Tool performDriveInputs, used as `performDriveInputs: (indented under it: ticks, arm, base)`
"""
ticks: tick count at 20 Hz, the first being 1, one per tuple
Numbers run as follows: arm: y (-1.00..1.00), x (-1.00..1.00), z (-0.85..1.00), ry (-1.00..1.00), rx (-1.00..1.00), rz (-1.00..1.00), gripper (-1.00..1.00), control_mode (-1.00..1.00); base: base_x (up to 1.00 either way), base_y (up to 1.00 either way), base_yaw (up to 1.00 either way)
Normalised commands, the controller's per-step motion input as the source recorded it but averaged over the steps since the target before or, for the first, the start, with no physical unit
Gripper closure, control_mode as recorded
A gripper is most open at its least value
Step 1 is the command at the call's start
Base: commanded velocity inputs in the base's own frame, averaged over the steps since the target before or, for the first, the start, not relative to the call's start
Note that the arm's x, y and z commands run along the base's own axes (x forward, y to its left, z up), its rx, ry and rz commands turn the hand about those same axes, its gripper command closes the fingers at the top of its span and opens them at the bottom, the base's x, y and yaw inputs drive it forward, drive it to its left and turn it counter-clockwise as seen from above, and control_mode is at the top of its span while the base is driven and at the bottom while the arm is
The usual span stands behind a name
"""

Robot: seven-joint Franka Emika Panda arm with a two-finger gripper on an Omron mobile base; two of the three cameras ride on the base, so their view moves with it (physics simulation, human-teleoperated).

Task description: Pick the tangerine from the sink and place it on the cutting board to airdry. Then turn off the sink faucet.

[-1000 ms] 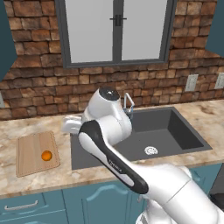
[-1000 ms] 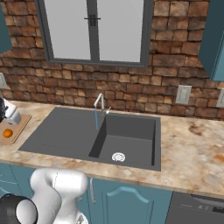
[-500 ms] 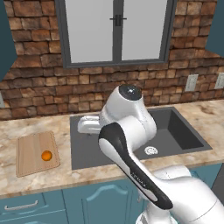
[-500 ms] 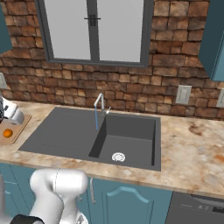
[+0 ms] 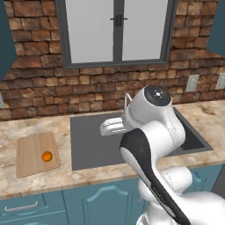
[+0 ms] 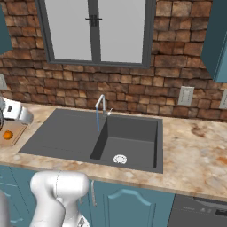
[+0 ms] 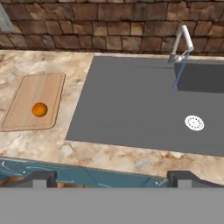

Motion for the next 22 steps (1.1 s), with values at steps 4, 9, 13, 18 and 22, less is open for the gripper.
performDriveInputs:
  ticks: [4, 9, 13, 18, 22]
  arm:
    - [-0.72, -0.25, 0.42, 0.00, -0.01, 0.02, -1.00, -1.00]
    - [-0.56, -0.19, 0.20, 0.00, 0.00, 0.00, -1.00, -1.00]
    - [-0.13, -0.15, -0.06, 0.00, 0.00, 0.00, -1.00, -1.00]
    - [-0.10, -0.13, -0.02, 0.00, 0.00, 0.00, -1.00, -1.00]
    - [-0.51, -0.10, 0.00, -0.02, 0.00, 0.00, -1.00, -1.00]
  base:
    - [0.00, 0.00, 0.00]
    - [0.00, 0.00, 0.00]
    - [0.00, 0.00, 0.00]
    - [0.00, 0.00, 0.00]
    - [0.00, 0.00, 0.00]
